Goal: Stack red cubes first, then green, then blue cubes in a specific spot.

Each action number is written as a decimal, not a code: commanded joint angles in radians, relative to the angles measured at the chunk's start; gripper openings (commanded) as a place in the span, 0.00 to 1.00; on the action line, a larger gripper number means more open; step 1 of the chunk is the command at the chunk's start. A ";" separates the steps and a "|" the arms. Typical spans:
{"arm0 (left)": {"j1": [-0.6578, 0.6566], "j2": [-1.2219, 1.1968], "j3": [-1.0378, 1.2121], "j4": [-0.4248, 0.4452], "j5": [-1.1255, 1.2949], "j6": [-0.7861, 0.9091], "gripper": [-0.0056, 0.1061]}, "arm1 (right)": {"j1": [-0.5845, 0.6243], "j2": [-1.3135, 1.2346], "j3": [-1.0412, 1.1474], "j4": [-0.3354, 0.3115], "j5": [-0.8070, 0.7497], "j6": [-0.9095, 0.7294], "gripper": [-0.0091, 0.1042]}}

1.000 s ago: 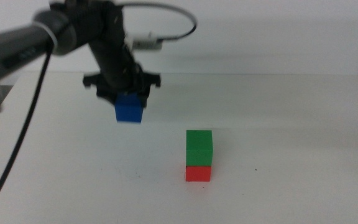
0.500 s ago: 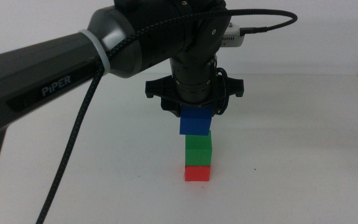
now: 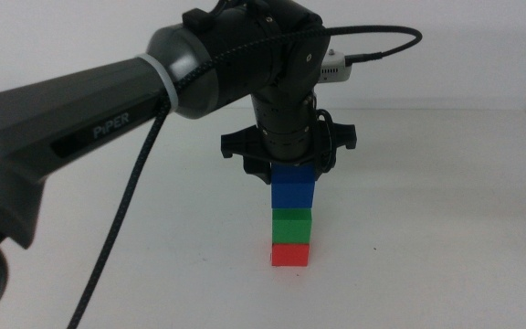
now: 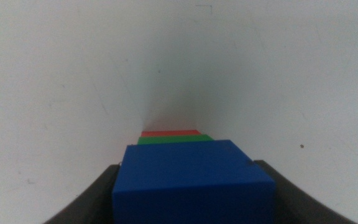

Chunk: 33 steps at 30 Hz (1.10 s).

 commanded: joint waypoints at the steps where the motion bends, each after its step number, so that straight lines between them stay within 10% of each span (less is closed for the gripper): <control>1: 0.000 0.005 -0.003 -0.013 -0.017 -0.001 0.03 | 0.004 -0.005 0.003 -0.003 -0.004 -0.010 0.90; 15: 0.000 0.027 -0.003 0.007 0.002 0.003 0.15 | 0.004 -0.005 0.003 -0.003 -0.004 -0.010 0.90; 25: 0.000 0.027 -0.003 0.005 -0.012 0.042 0.87 | 0.004 -0.005 0.003 -0.003 -0.004 -0.010 0.90; 33: 0.000 -0.052 -0.111 -0.032 0.048 0.164 0.89 | 0.004 -0.005 0.003 -0.003 -0.004 -0.010 0.90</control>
